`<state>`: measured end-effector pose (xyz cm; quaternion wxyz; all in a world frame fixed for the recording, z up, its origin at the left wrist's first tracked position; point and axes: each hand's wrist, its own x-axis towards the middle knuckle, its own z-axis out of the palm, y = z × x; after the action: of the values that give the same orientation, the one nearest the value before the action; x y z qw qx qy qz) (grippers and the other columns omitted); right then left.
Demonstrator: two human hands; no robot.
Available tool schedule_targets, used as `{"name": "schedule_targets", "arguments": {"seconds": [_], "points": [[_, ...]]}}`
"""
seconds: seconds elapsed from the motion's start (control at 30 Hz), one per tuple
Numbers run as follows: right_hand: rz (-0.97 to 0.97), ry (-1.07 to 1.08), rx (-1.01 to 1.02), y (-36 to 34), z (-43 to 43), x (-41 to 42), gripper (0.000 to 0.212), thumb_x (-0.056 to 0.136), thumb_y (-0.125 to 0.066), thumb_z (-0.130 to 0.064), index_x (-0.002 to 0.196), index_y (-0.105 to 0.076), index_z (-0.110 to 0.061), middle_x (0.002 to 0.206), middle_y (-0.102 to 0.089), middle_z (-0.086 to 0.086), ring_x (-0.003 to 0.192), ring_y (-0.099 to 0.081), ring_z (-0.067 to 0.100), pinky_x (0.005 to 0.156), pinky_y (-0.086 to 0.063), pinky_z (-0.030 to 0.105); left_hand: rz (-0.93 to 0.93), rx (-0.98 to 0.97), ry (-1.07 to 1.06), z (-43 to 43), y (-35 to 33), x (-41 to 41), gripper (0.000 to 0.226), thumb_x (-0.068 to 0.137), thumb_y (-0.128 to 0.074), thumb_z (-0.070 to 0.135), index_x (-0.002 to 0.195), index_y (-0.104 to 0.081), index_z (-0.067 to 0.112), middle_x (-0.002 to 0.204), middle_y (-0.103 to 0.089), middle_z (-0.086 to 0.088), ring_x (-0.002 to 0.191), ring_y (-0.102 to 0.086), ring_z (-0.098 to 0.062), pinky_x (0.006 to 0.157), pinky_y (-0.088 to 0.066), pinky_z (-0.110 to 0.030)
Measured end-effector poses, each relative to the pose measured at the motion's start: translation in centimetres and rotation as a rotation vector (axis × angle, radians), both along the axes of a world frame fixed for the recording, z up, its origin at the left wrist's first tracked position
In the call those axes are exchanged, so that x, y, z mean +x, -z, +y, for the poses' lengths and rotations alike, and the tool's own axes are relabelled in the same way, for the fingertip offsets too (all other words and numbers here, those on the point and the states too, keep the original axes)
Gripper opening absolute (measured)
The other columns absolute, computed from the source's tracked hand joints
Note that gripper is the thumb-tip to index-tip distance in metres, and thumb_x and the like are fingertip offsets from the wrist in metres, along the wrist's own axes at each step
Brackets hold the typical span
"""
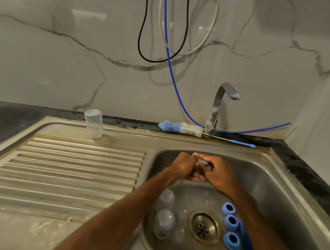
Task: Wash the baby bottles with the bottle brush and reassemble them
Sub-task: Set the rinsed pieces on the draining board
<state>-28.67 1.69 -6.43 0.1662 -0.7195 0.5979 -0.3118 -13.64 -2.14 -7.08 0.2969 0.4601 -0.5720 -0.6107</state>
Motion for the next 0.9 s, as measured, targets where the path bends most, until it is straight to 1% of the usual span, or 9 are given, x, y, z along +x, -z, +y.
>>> {"name": "schedule_targets", "arguments": {"seconds": [0.1, 0.27, 0.3, 0.4, 0.43, 0.53, 0.63, 0.73, 0.9], "points": [[-0.123, 0.020, -0.007, -0.8, 0.3, 0.3, 0.012, 0.096, -0.067, -0.028, 0.102, -0.076, -0.033, 0.092, -0.078, -0.002, 0.086, -0.072, 0.014, 0.083, -0.058, 0.034, -0.084, -0.076, 0.017, -0.4, -0.5, 1.3, 0.052, 0.111, -0.033, 0.042, 0.109, -0.066, 0.001, 0.092, -0.077, -0.018, 0.072, -0.075, -0.024, 0.059, -0.059, -0.028], [-0.043, 0.286, -0.588, -2.8, 0.0, 1.4, 0.023, 0.102, -0.059, -0.022, 0.120, -0.069, -0.012, 0.108, -0.069, 0.007, 0.096, -0.062, 0.018, 0.085, -0.050, 0.031, -0.327, -0.400, -0.155, -0.9, -2.0, 4.6, 0.037, 0.108, -0.046, 0.036, 0.096, -0.071, 0.010, 0.090, -0.077, -0.006, 0.075, -0.073, -0.018, 0.066, -0.056, -0.028], [-0.038, 0.277, -0.532, -1.3, -0.4, 1.2, 0.020, 0.103, -0.058, -0.022, 0.114, -0.070, -0.010, 0.104, -0.068, 0.006, 0.095, -0.062, 0.019, 0.085, -0.051, 0.034, -0.404, -0.445, -0.147, -1.1, -2.2, 5.1, 0.029, 0.106, -0.053, 0.030, 0.093, -0.072, 0.013, 0.090, -0.076, -0.004, 0.076, -0.072, -0.014, 0.070, -0.055, -0.026], [0.160, 0.139, 0.190, 3.0, -0.5, 1.6, 0.033, 0.097, -0.059, -0.035, 0.075, -0.069, -0.013, 0.075, -0.066, 0.009, 0.076, -0.065, 0.029, 0.077, -0.055, 0.046, -0.580, -0.519, -0.160, -0.7, -2.1, 6.8, 0.021, 0.099, -0.063, 0.021, 0.087, -0.077, 0.010, 0.087, -0.076, -0.004, 0.080, -0.070, -0.012, 0.070, -0.049, -0.021], [0.179, 0.123, 0.239, 3.4, -0.6, 1.7, 0.034, 0.096, -0.059, -0.038, 0.075, -0.070, -0.013, 0.076, -0.068, 0.010, 0.076, -0.065, 0.028, 0.078, -0.055, 0.046, -0.630, -0.544, -0.182, -0.6, -2.1, 7.3, 0.020, 0.098, -0.064, 0.020, 0.088, -0.077, 0.008, 0.087, -0.075, -0.005, 0.080, -0.069, -0.014, 0.067, -0.047, -0.020], [0.062, 0.177, 0.088, 2.1, -1.1, 2.4, 0.028, 0.098, -0.059, -0.026, 0.085, -0.074, -0.006, 0.085, -0.071, 0.013, 0.077, -0.062, 0.021, 0.077, -0.050, 0.037, -0.764, -0.640, -0.263, -0.3, -2.3, 9.2, 0.011, 0.095, -0.066, 0.017, 0.093, -0.075, 0.011, 0.088, -0.071, 0.000, 0.083, -0.066, -0.015, 0.072, -0.049, -0.023], [0.060, 0.095, 0.152, 1.5, -0.9, 3.7, 0.028, 0.089, -0.064, -0.034, 0.083, -0.074, -0.009, 0.076, -0.071, 0.007, 0.074, -0.067, 0.019, 0.075, -0.053, 0.040, -0.839, -0.677, -0.329, -0.1, -2.4, 11.0, 0.009, 0.092, -0.066, 0.015, 0.087, -0.074, 0.012, 0.085, -0.074, -0.002, 0.080, -0.068, -0.018, 0.086, -0.057, -0.035], [-0.015, 0.050, 0.016, 1.3, -2.2, 6.7, 0.013, 0.092, -0.069, -0.024, 0.095, -0.078, -0.017, 0.087, -0.074, 0.000, 0.080, -0.065, 0.008, 0.075, -0.054, 0.030, -0.927, -0.638, -0.381, 0.2, -2.2, 12.8, 0.016, 0.088, -0.065, 0.014, 0.073, -0.061, 0.017, 0.076, -0.067, -0.001, 0.077, -0.067, -0.022, 0.082, -0.056, -0.037], [-0.032, 0.019, -0.057, -1.0, -6.5, 13.6, 0.037, 0.086, -0.079, -0.021, 0.122, -0.072, -0.019, 0.113, -0.067, -0.004, 0.104, -0.065, 0.017, 0.089, -0.052, 0.029, -1.053, -0.586, -0.418, 0.1, -2.1, 16.2, 0.014, 0.093, -0.059, 0.019, 0.085, -0.047, 0.020, 0.101, -0.062, -0.006, 0.101, -0.057, -0.028, 0.089, -0.048, -0.039]]}}
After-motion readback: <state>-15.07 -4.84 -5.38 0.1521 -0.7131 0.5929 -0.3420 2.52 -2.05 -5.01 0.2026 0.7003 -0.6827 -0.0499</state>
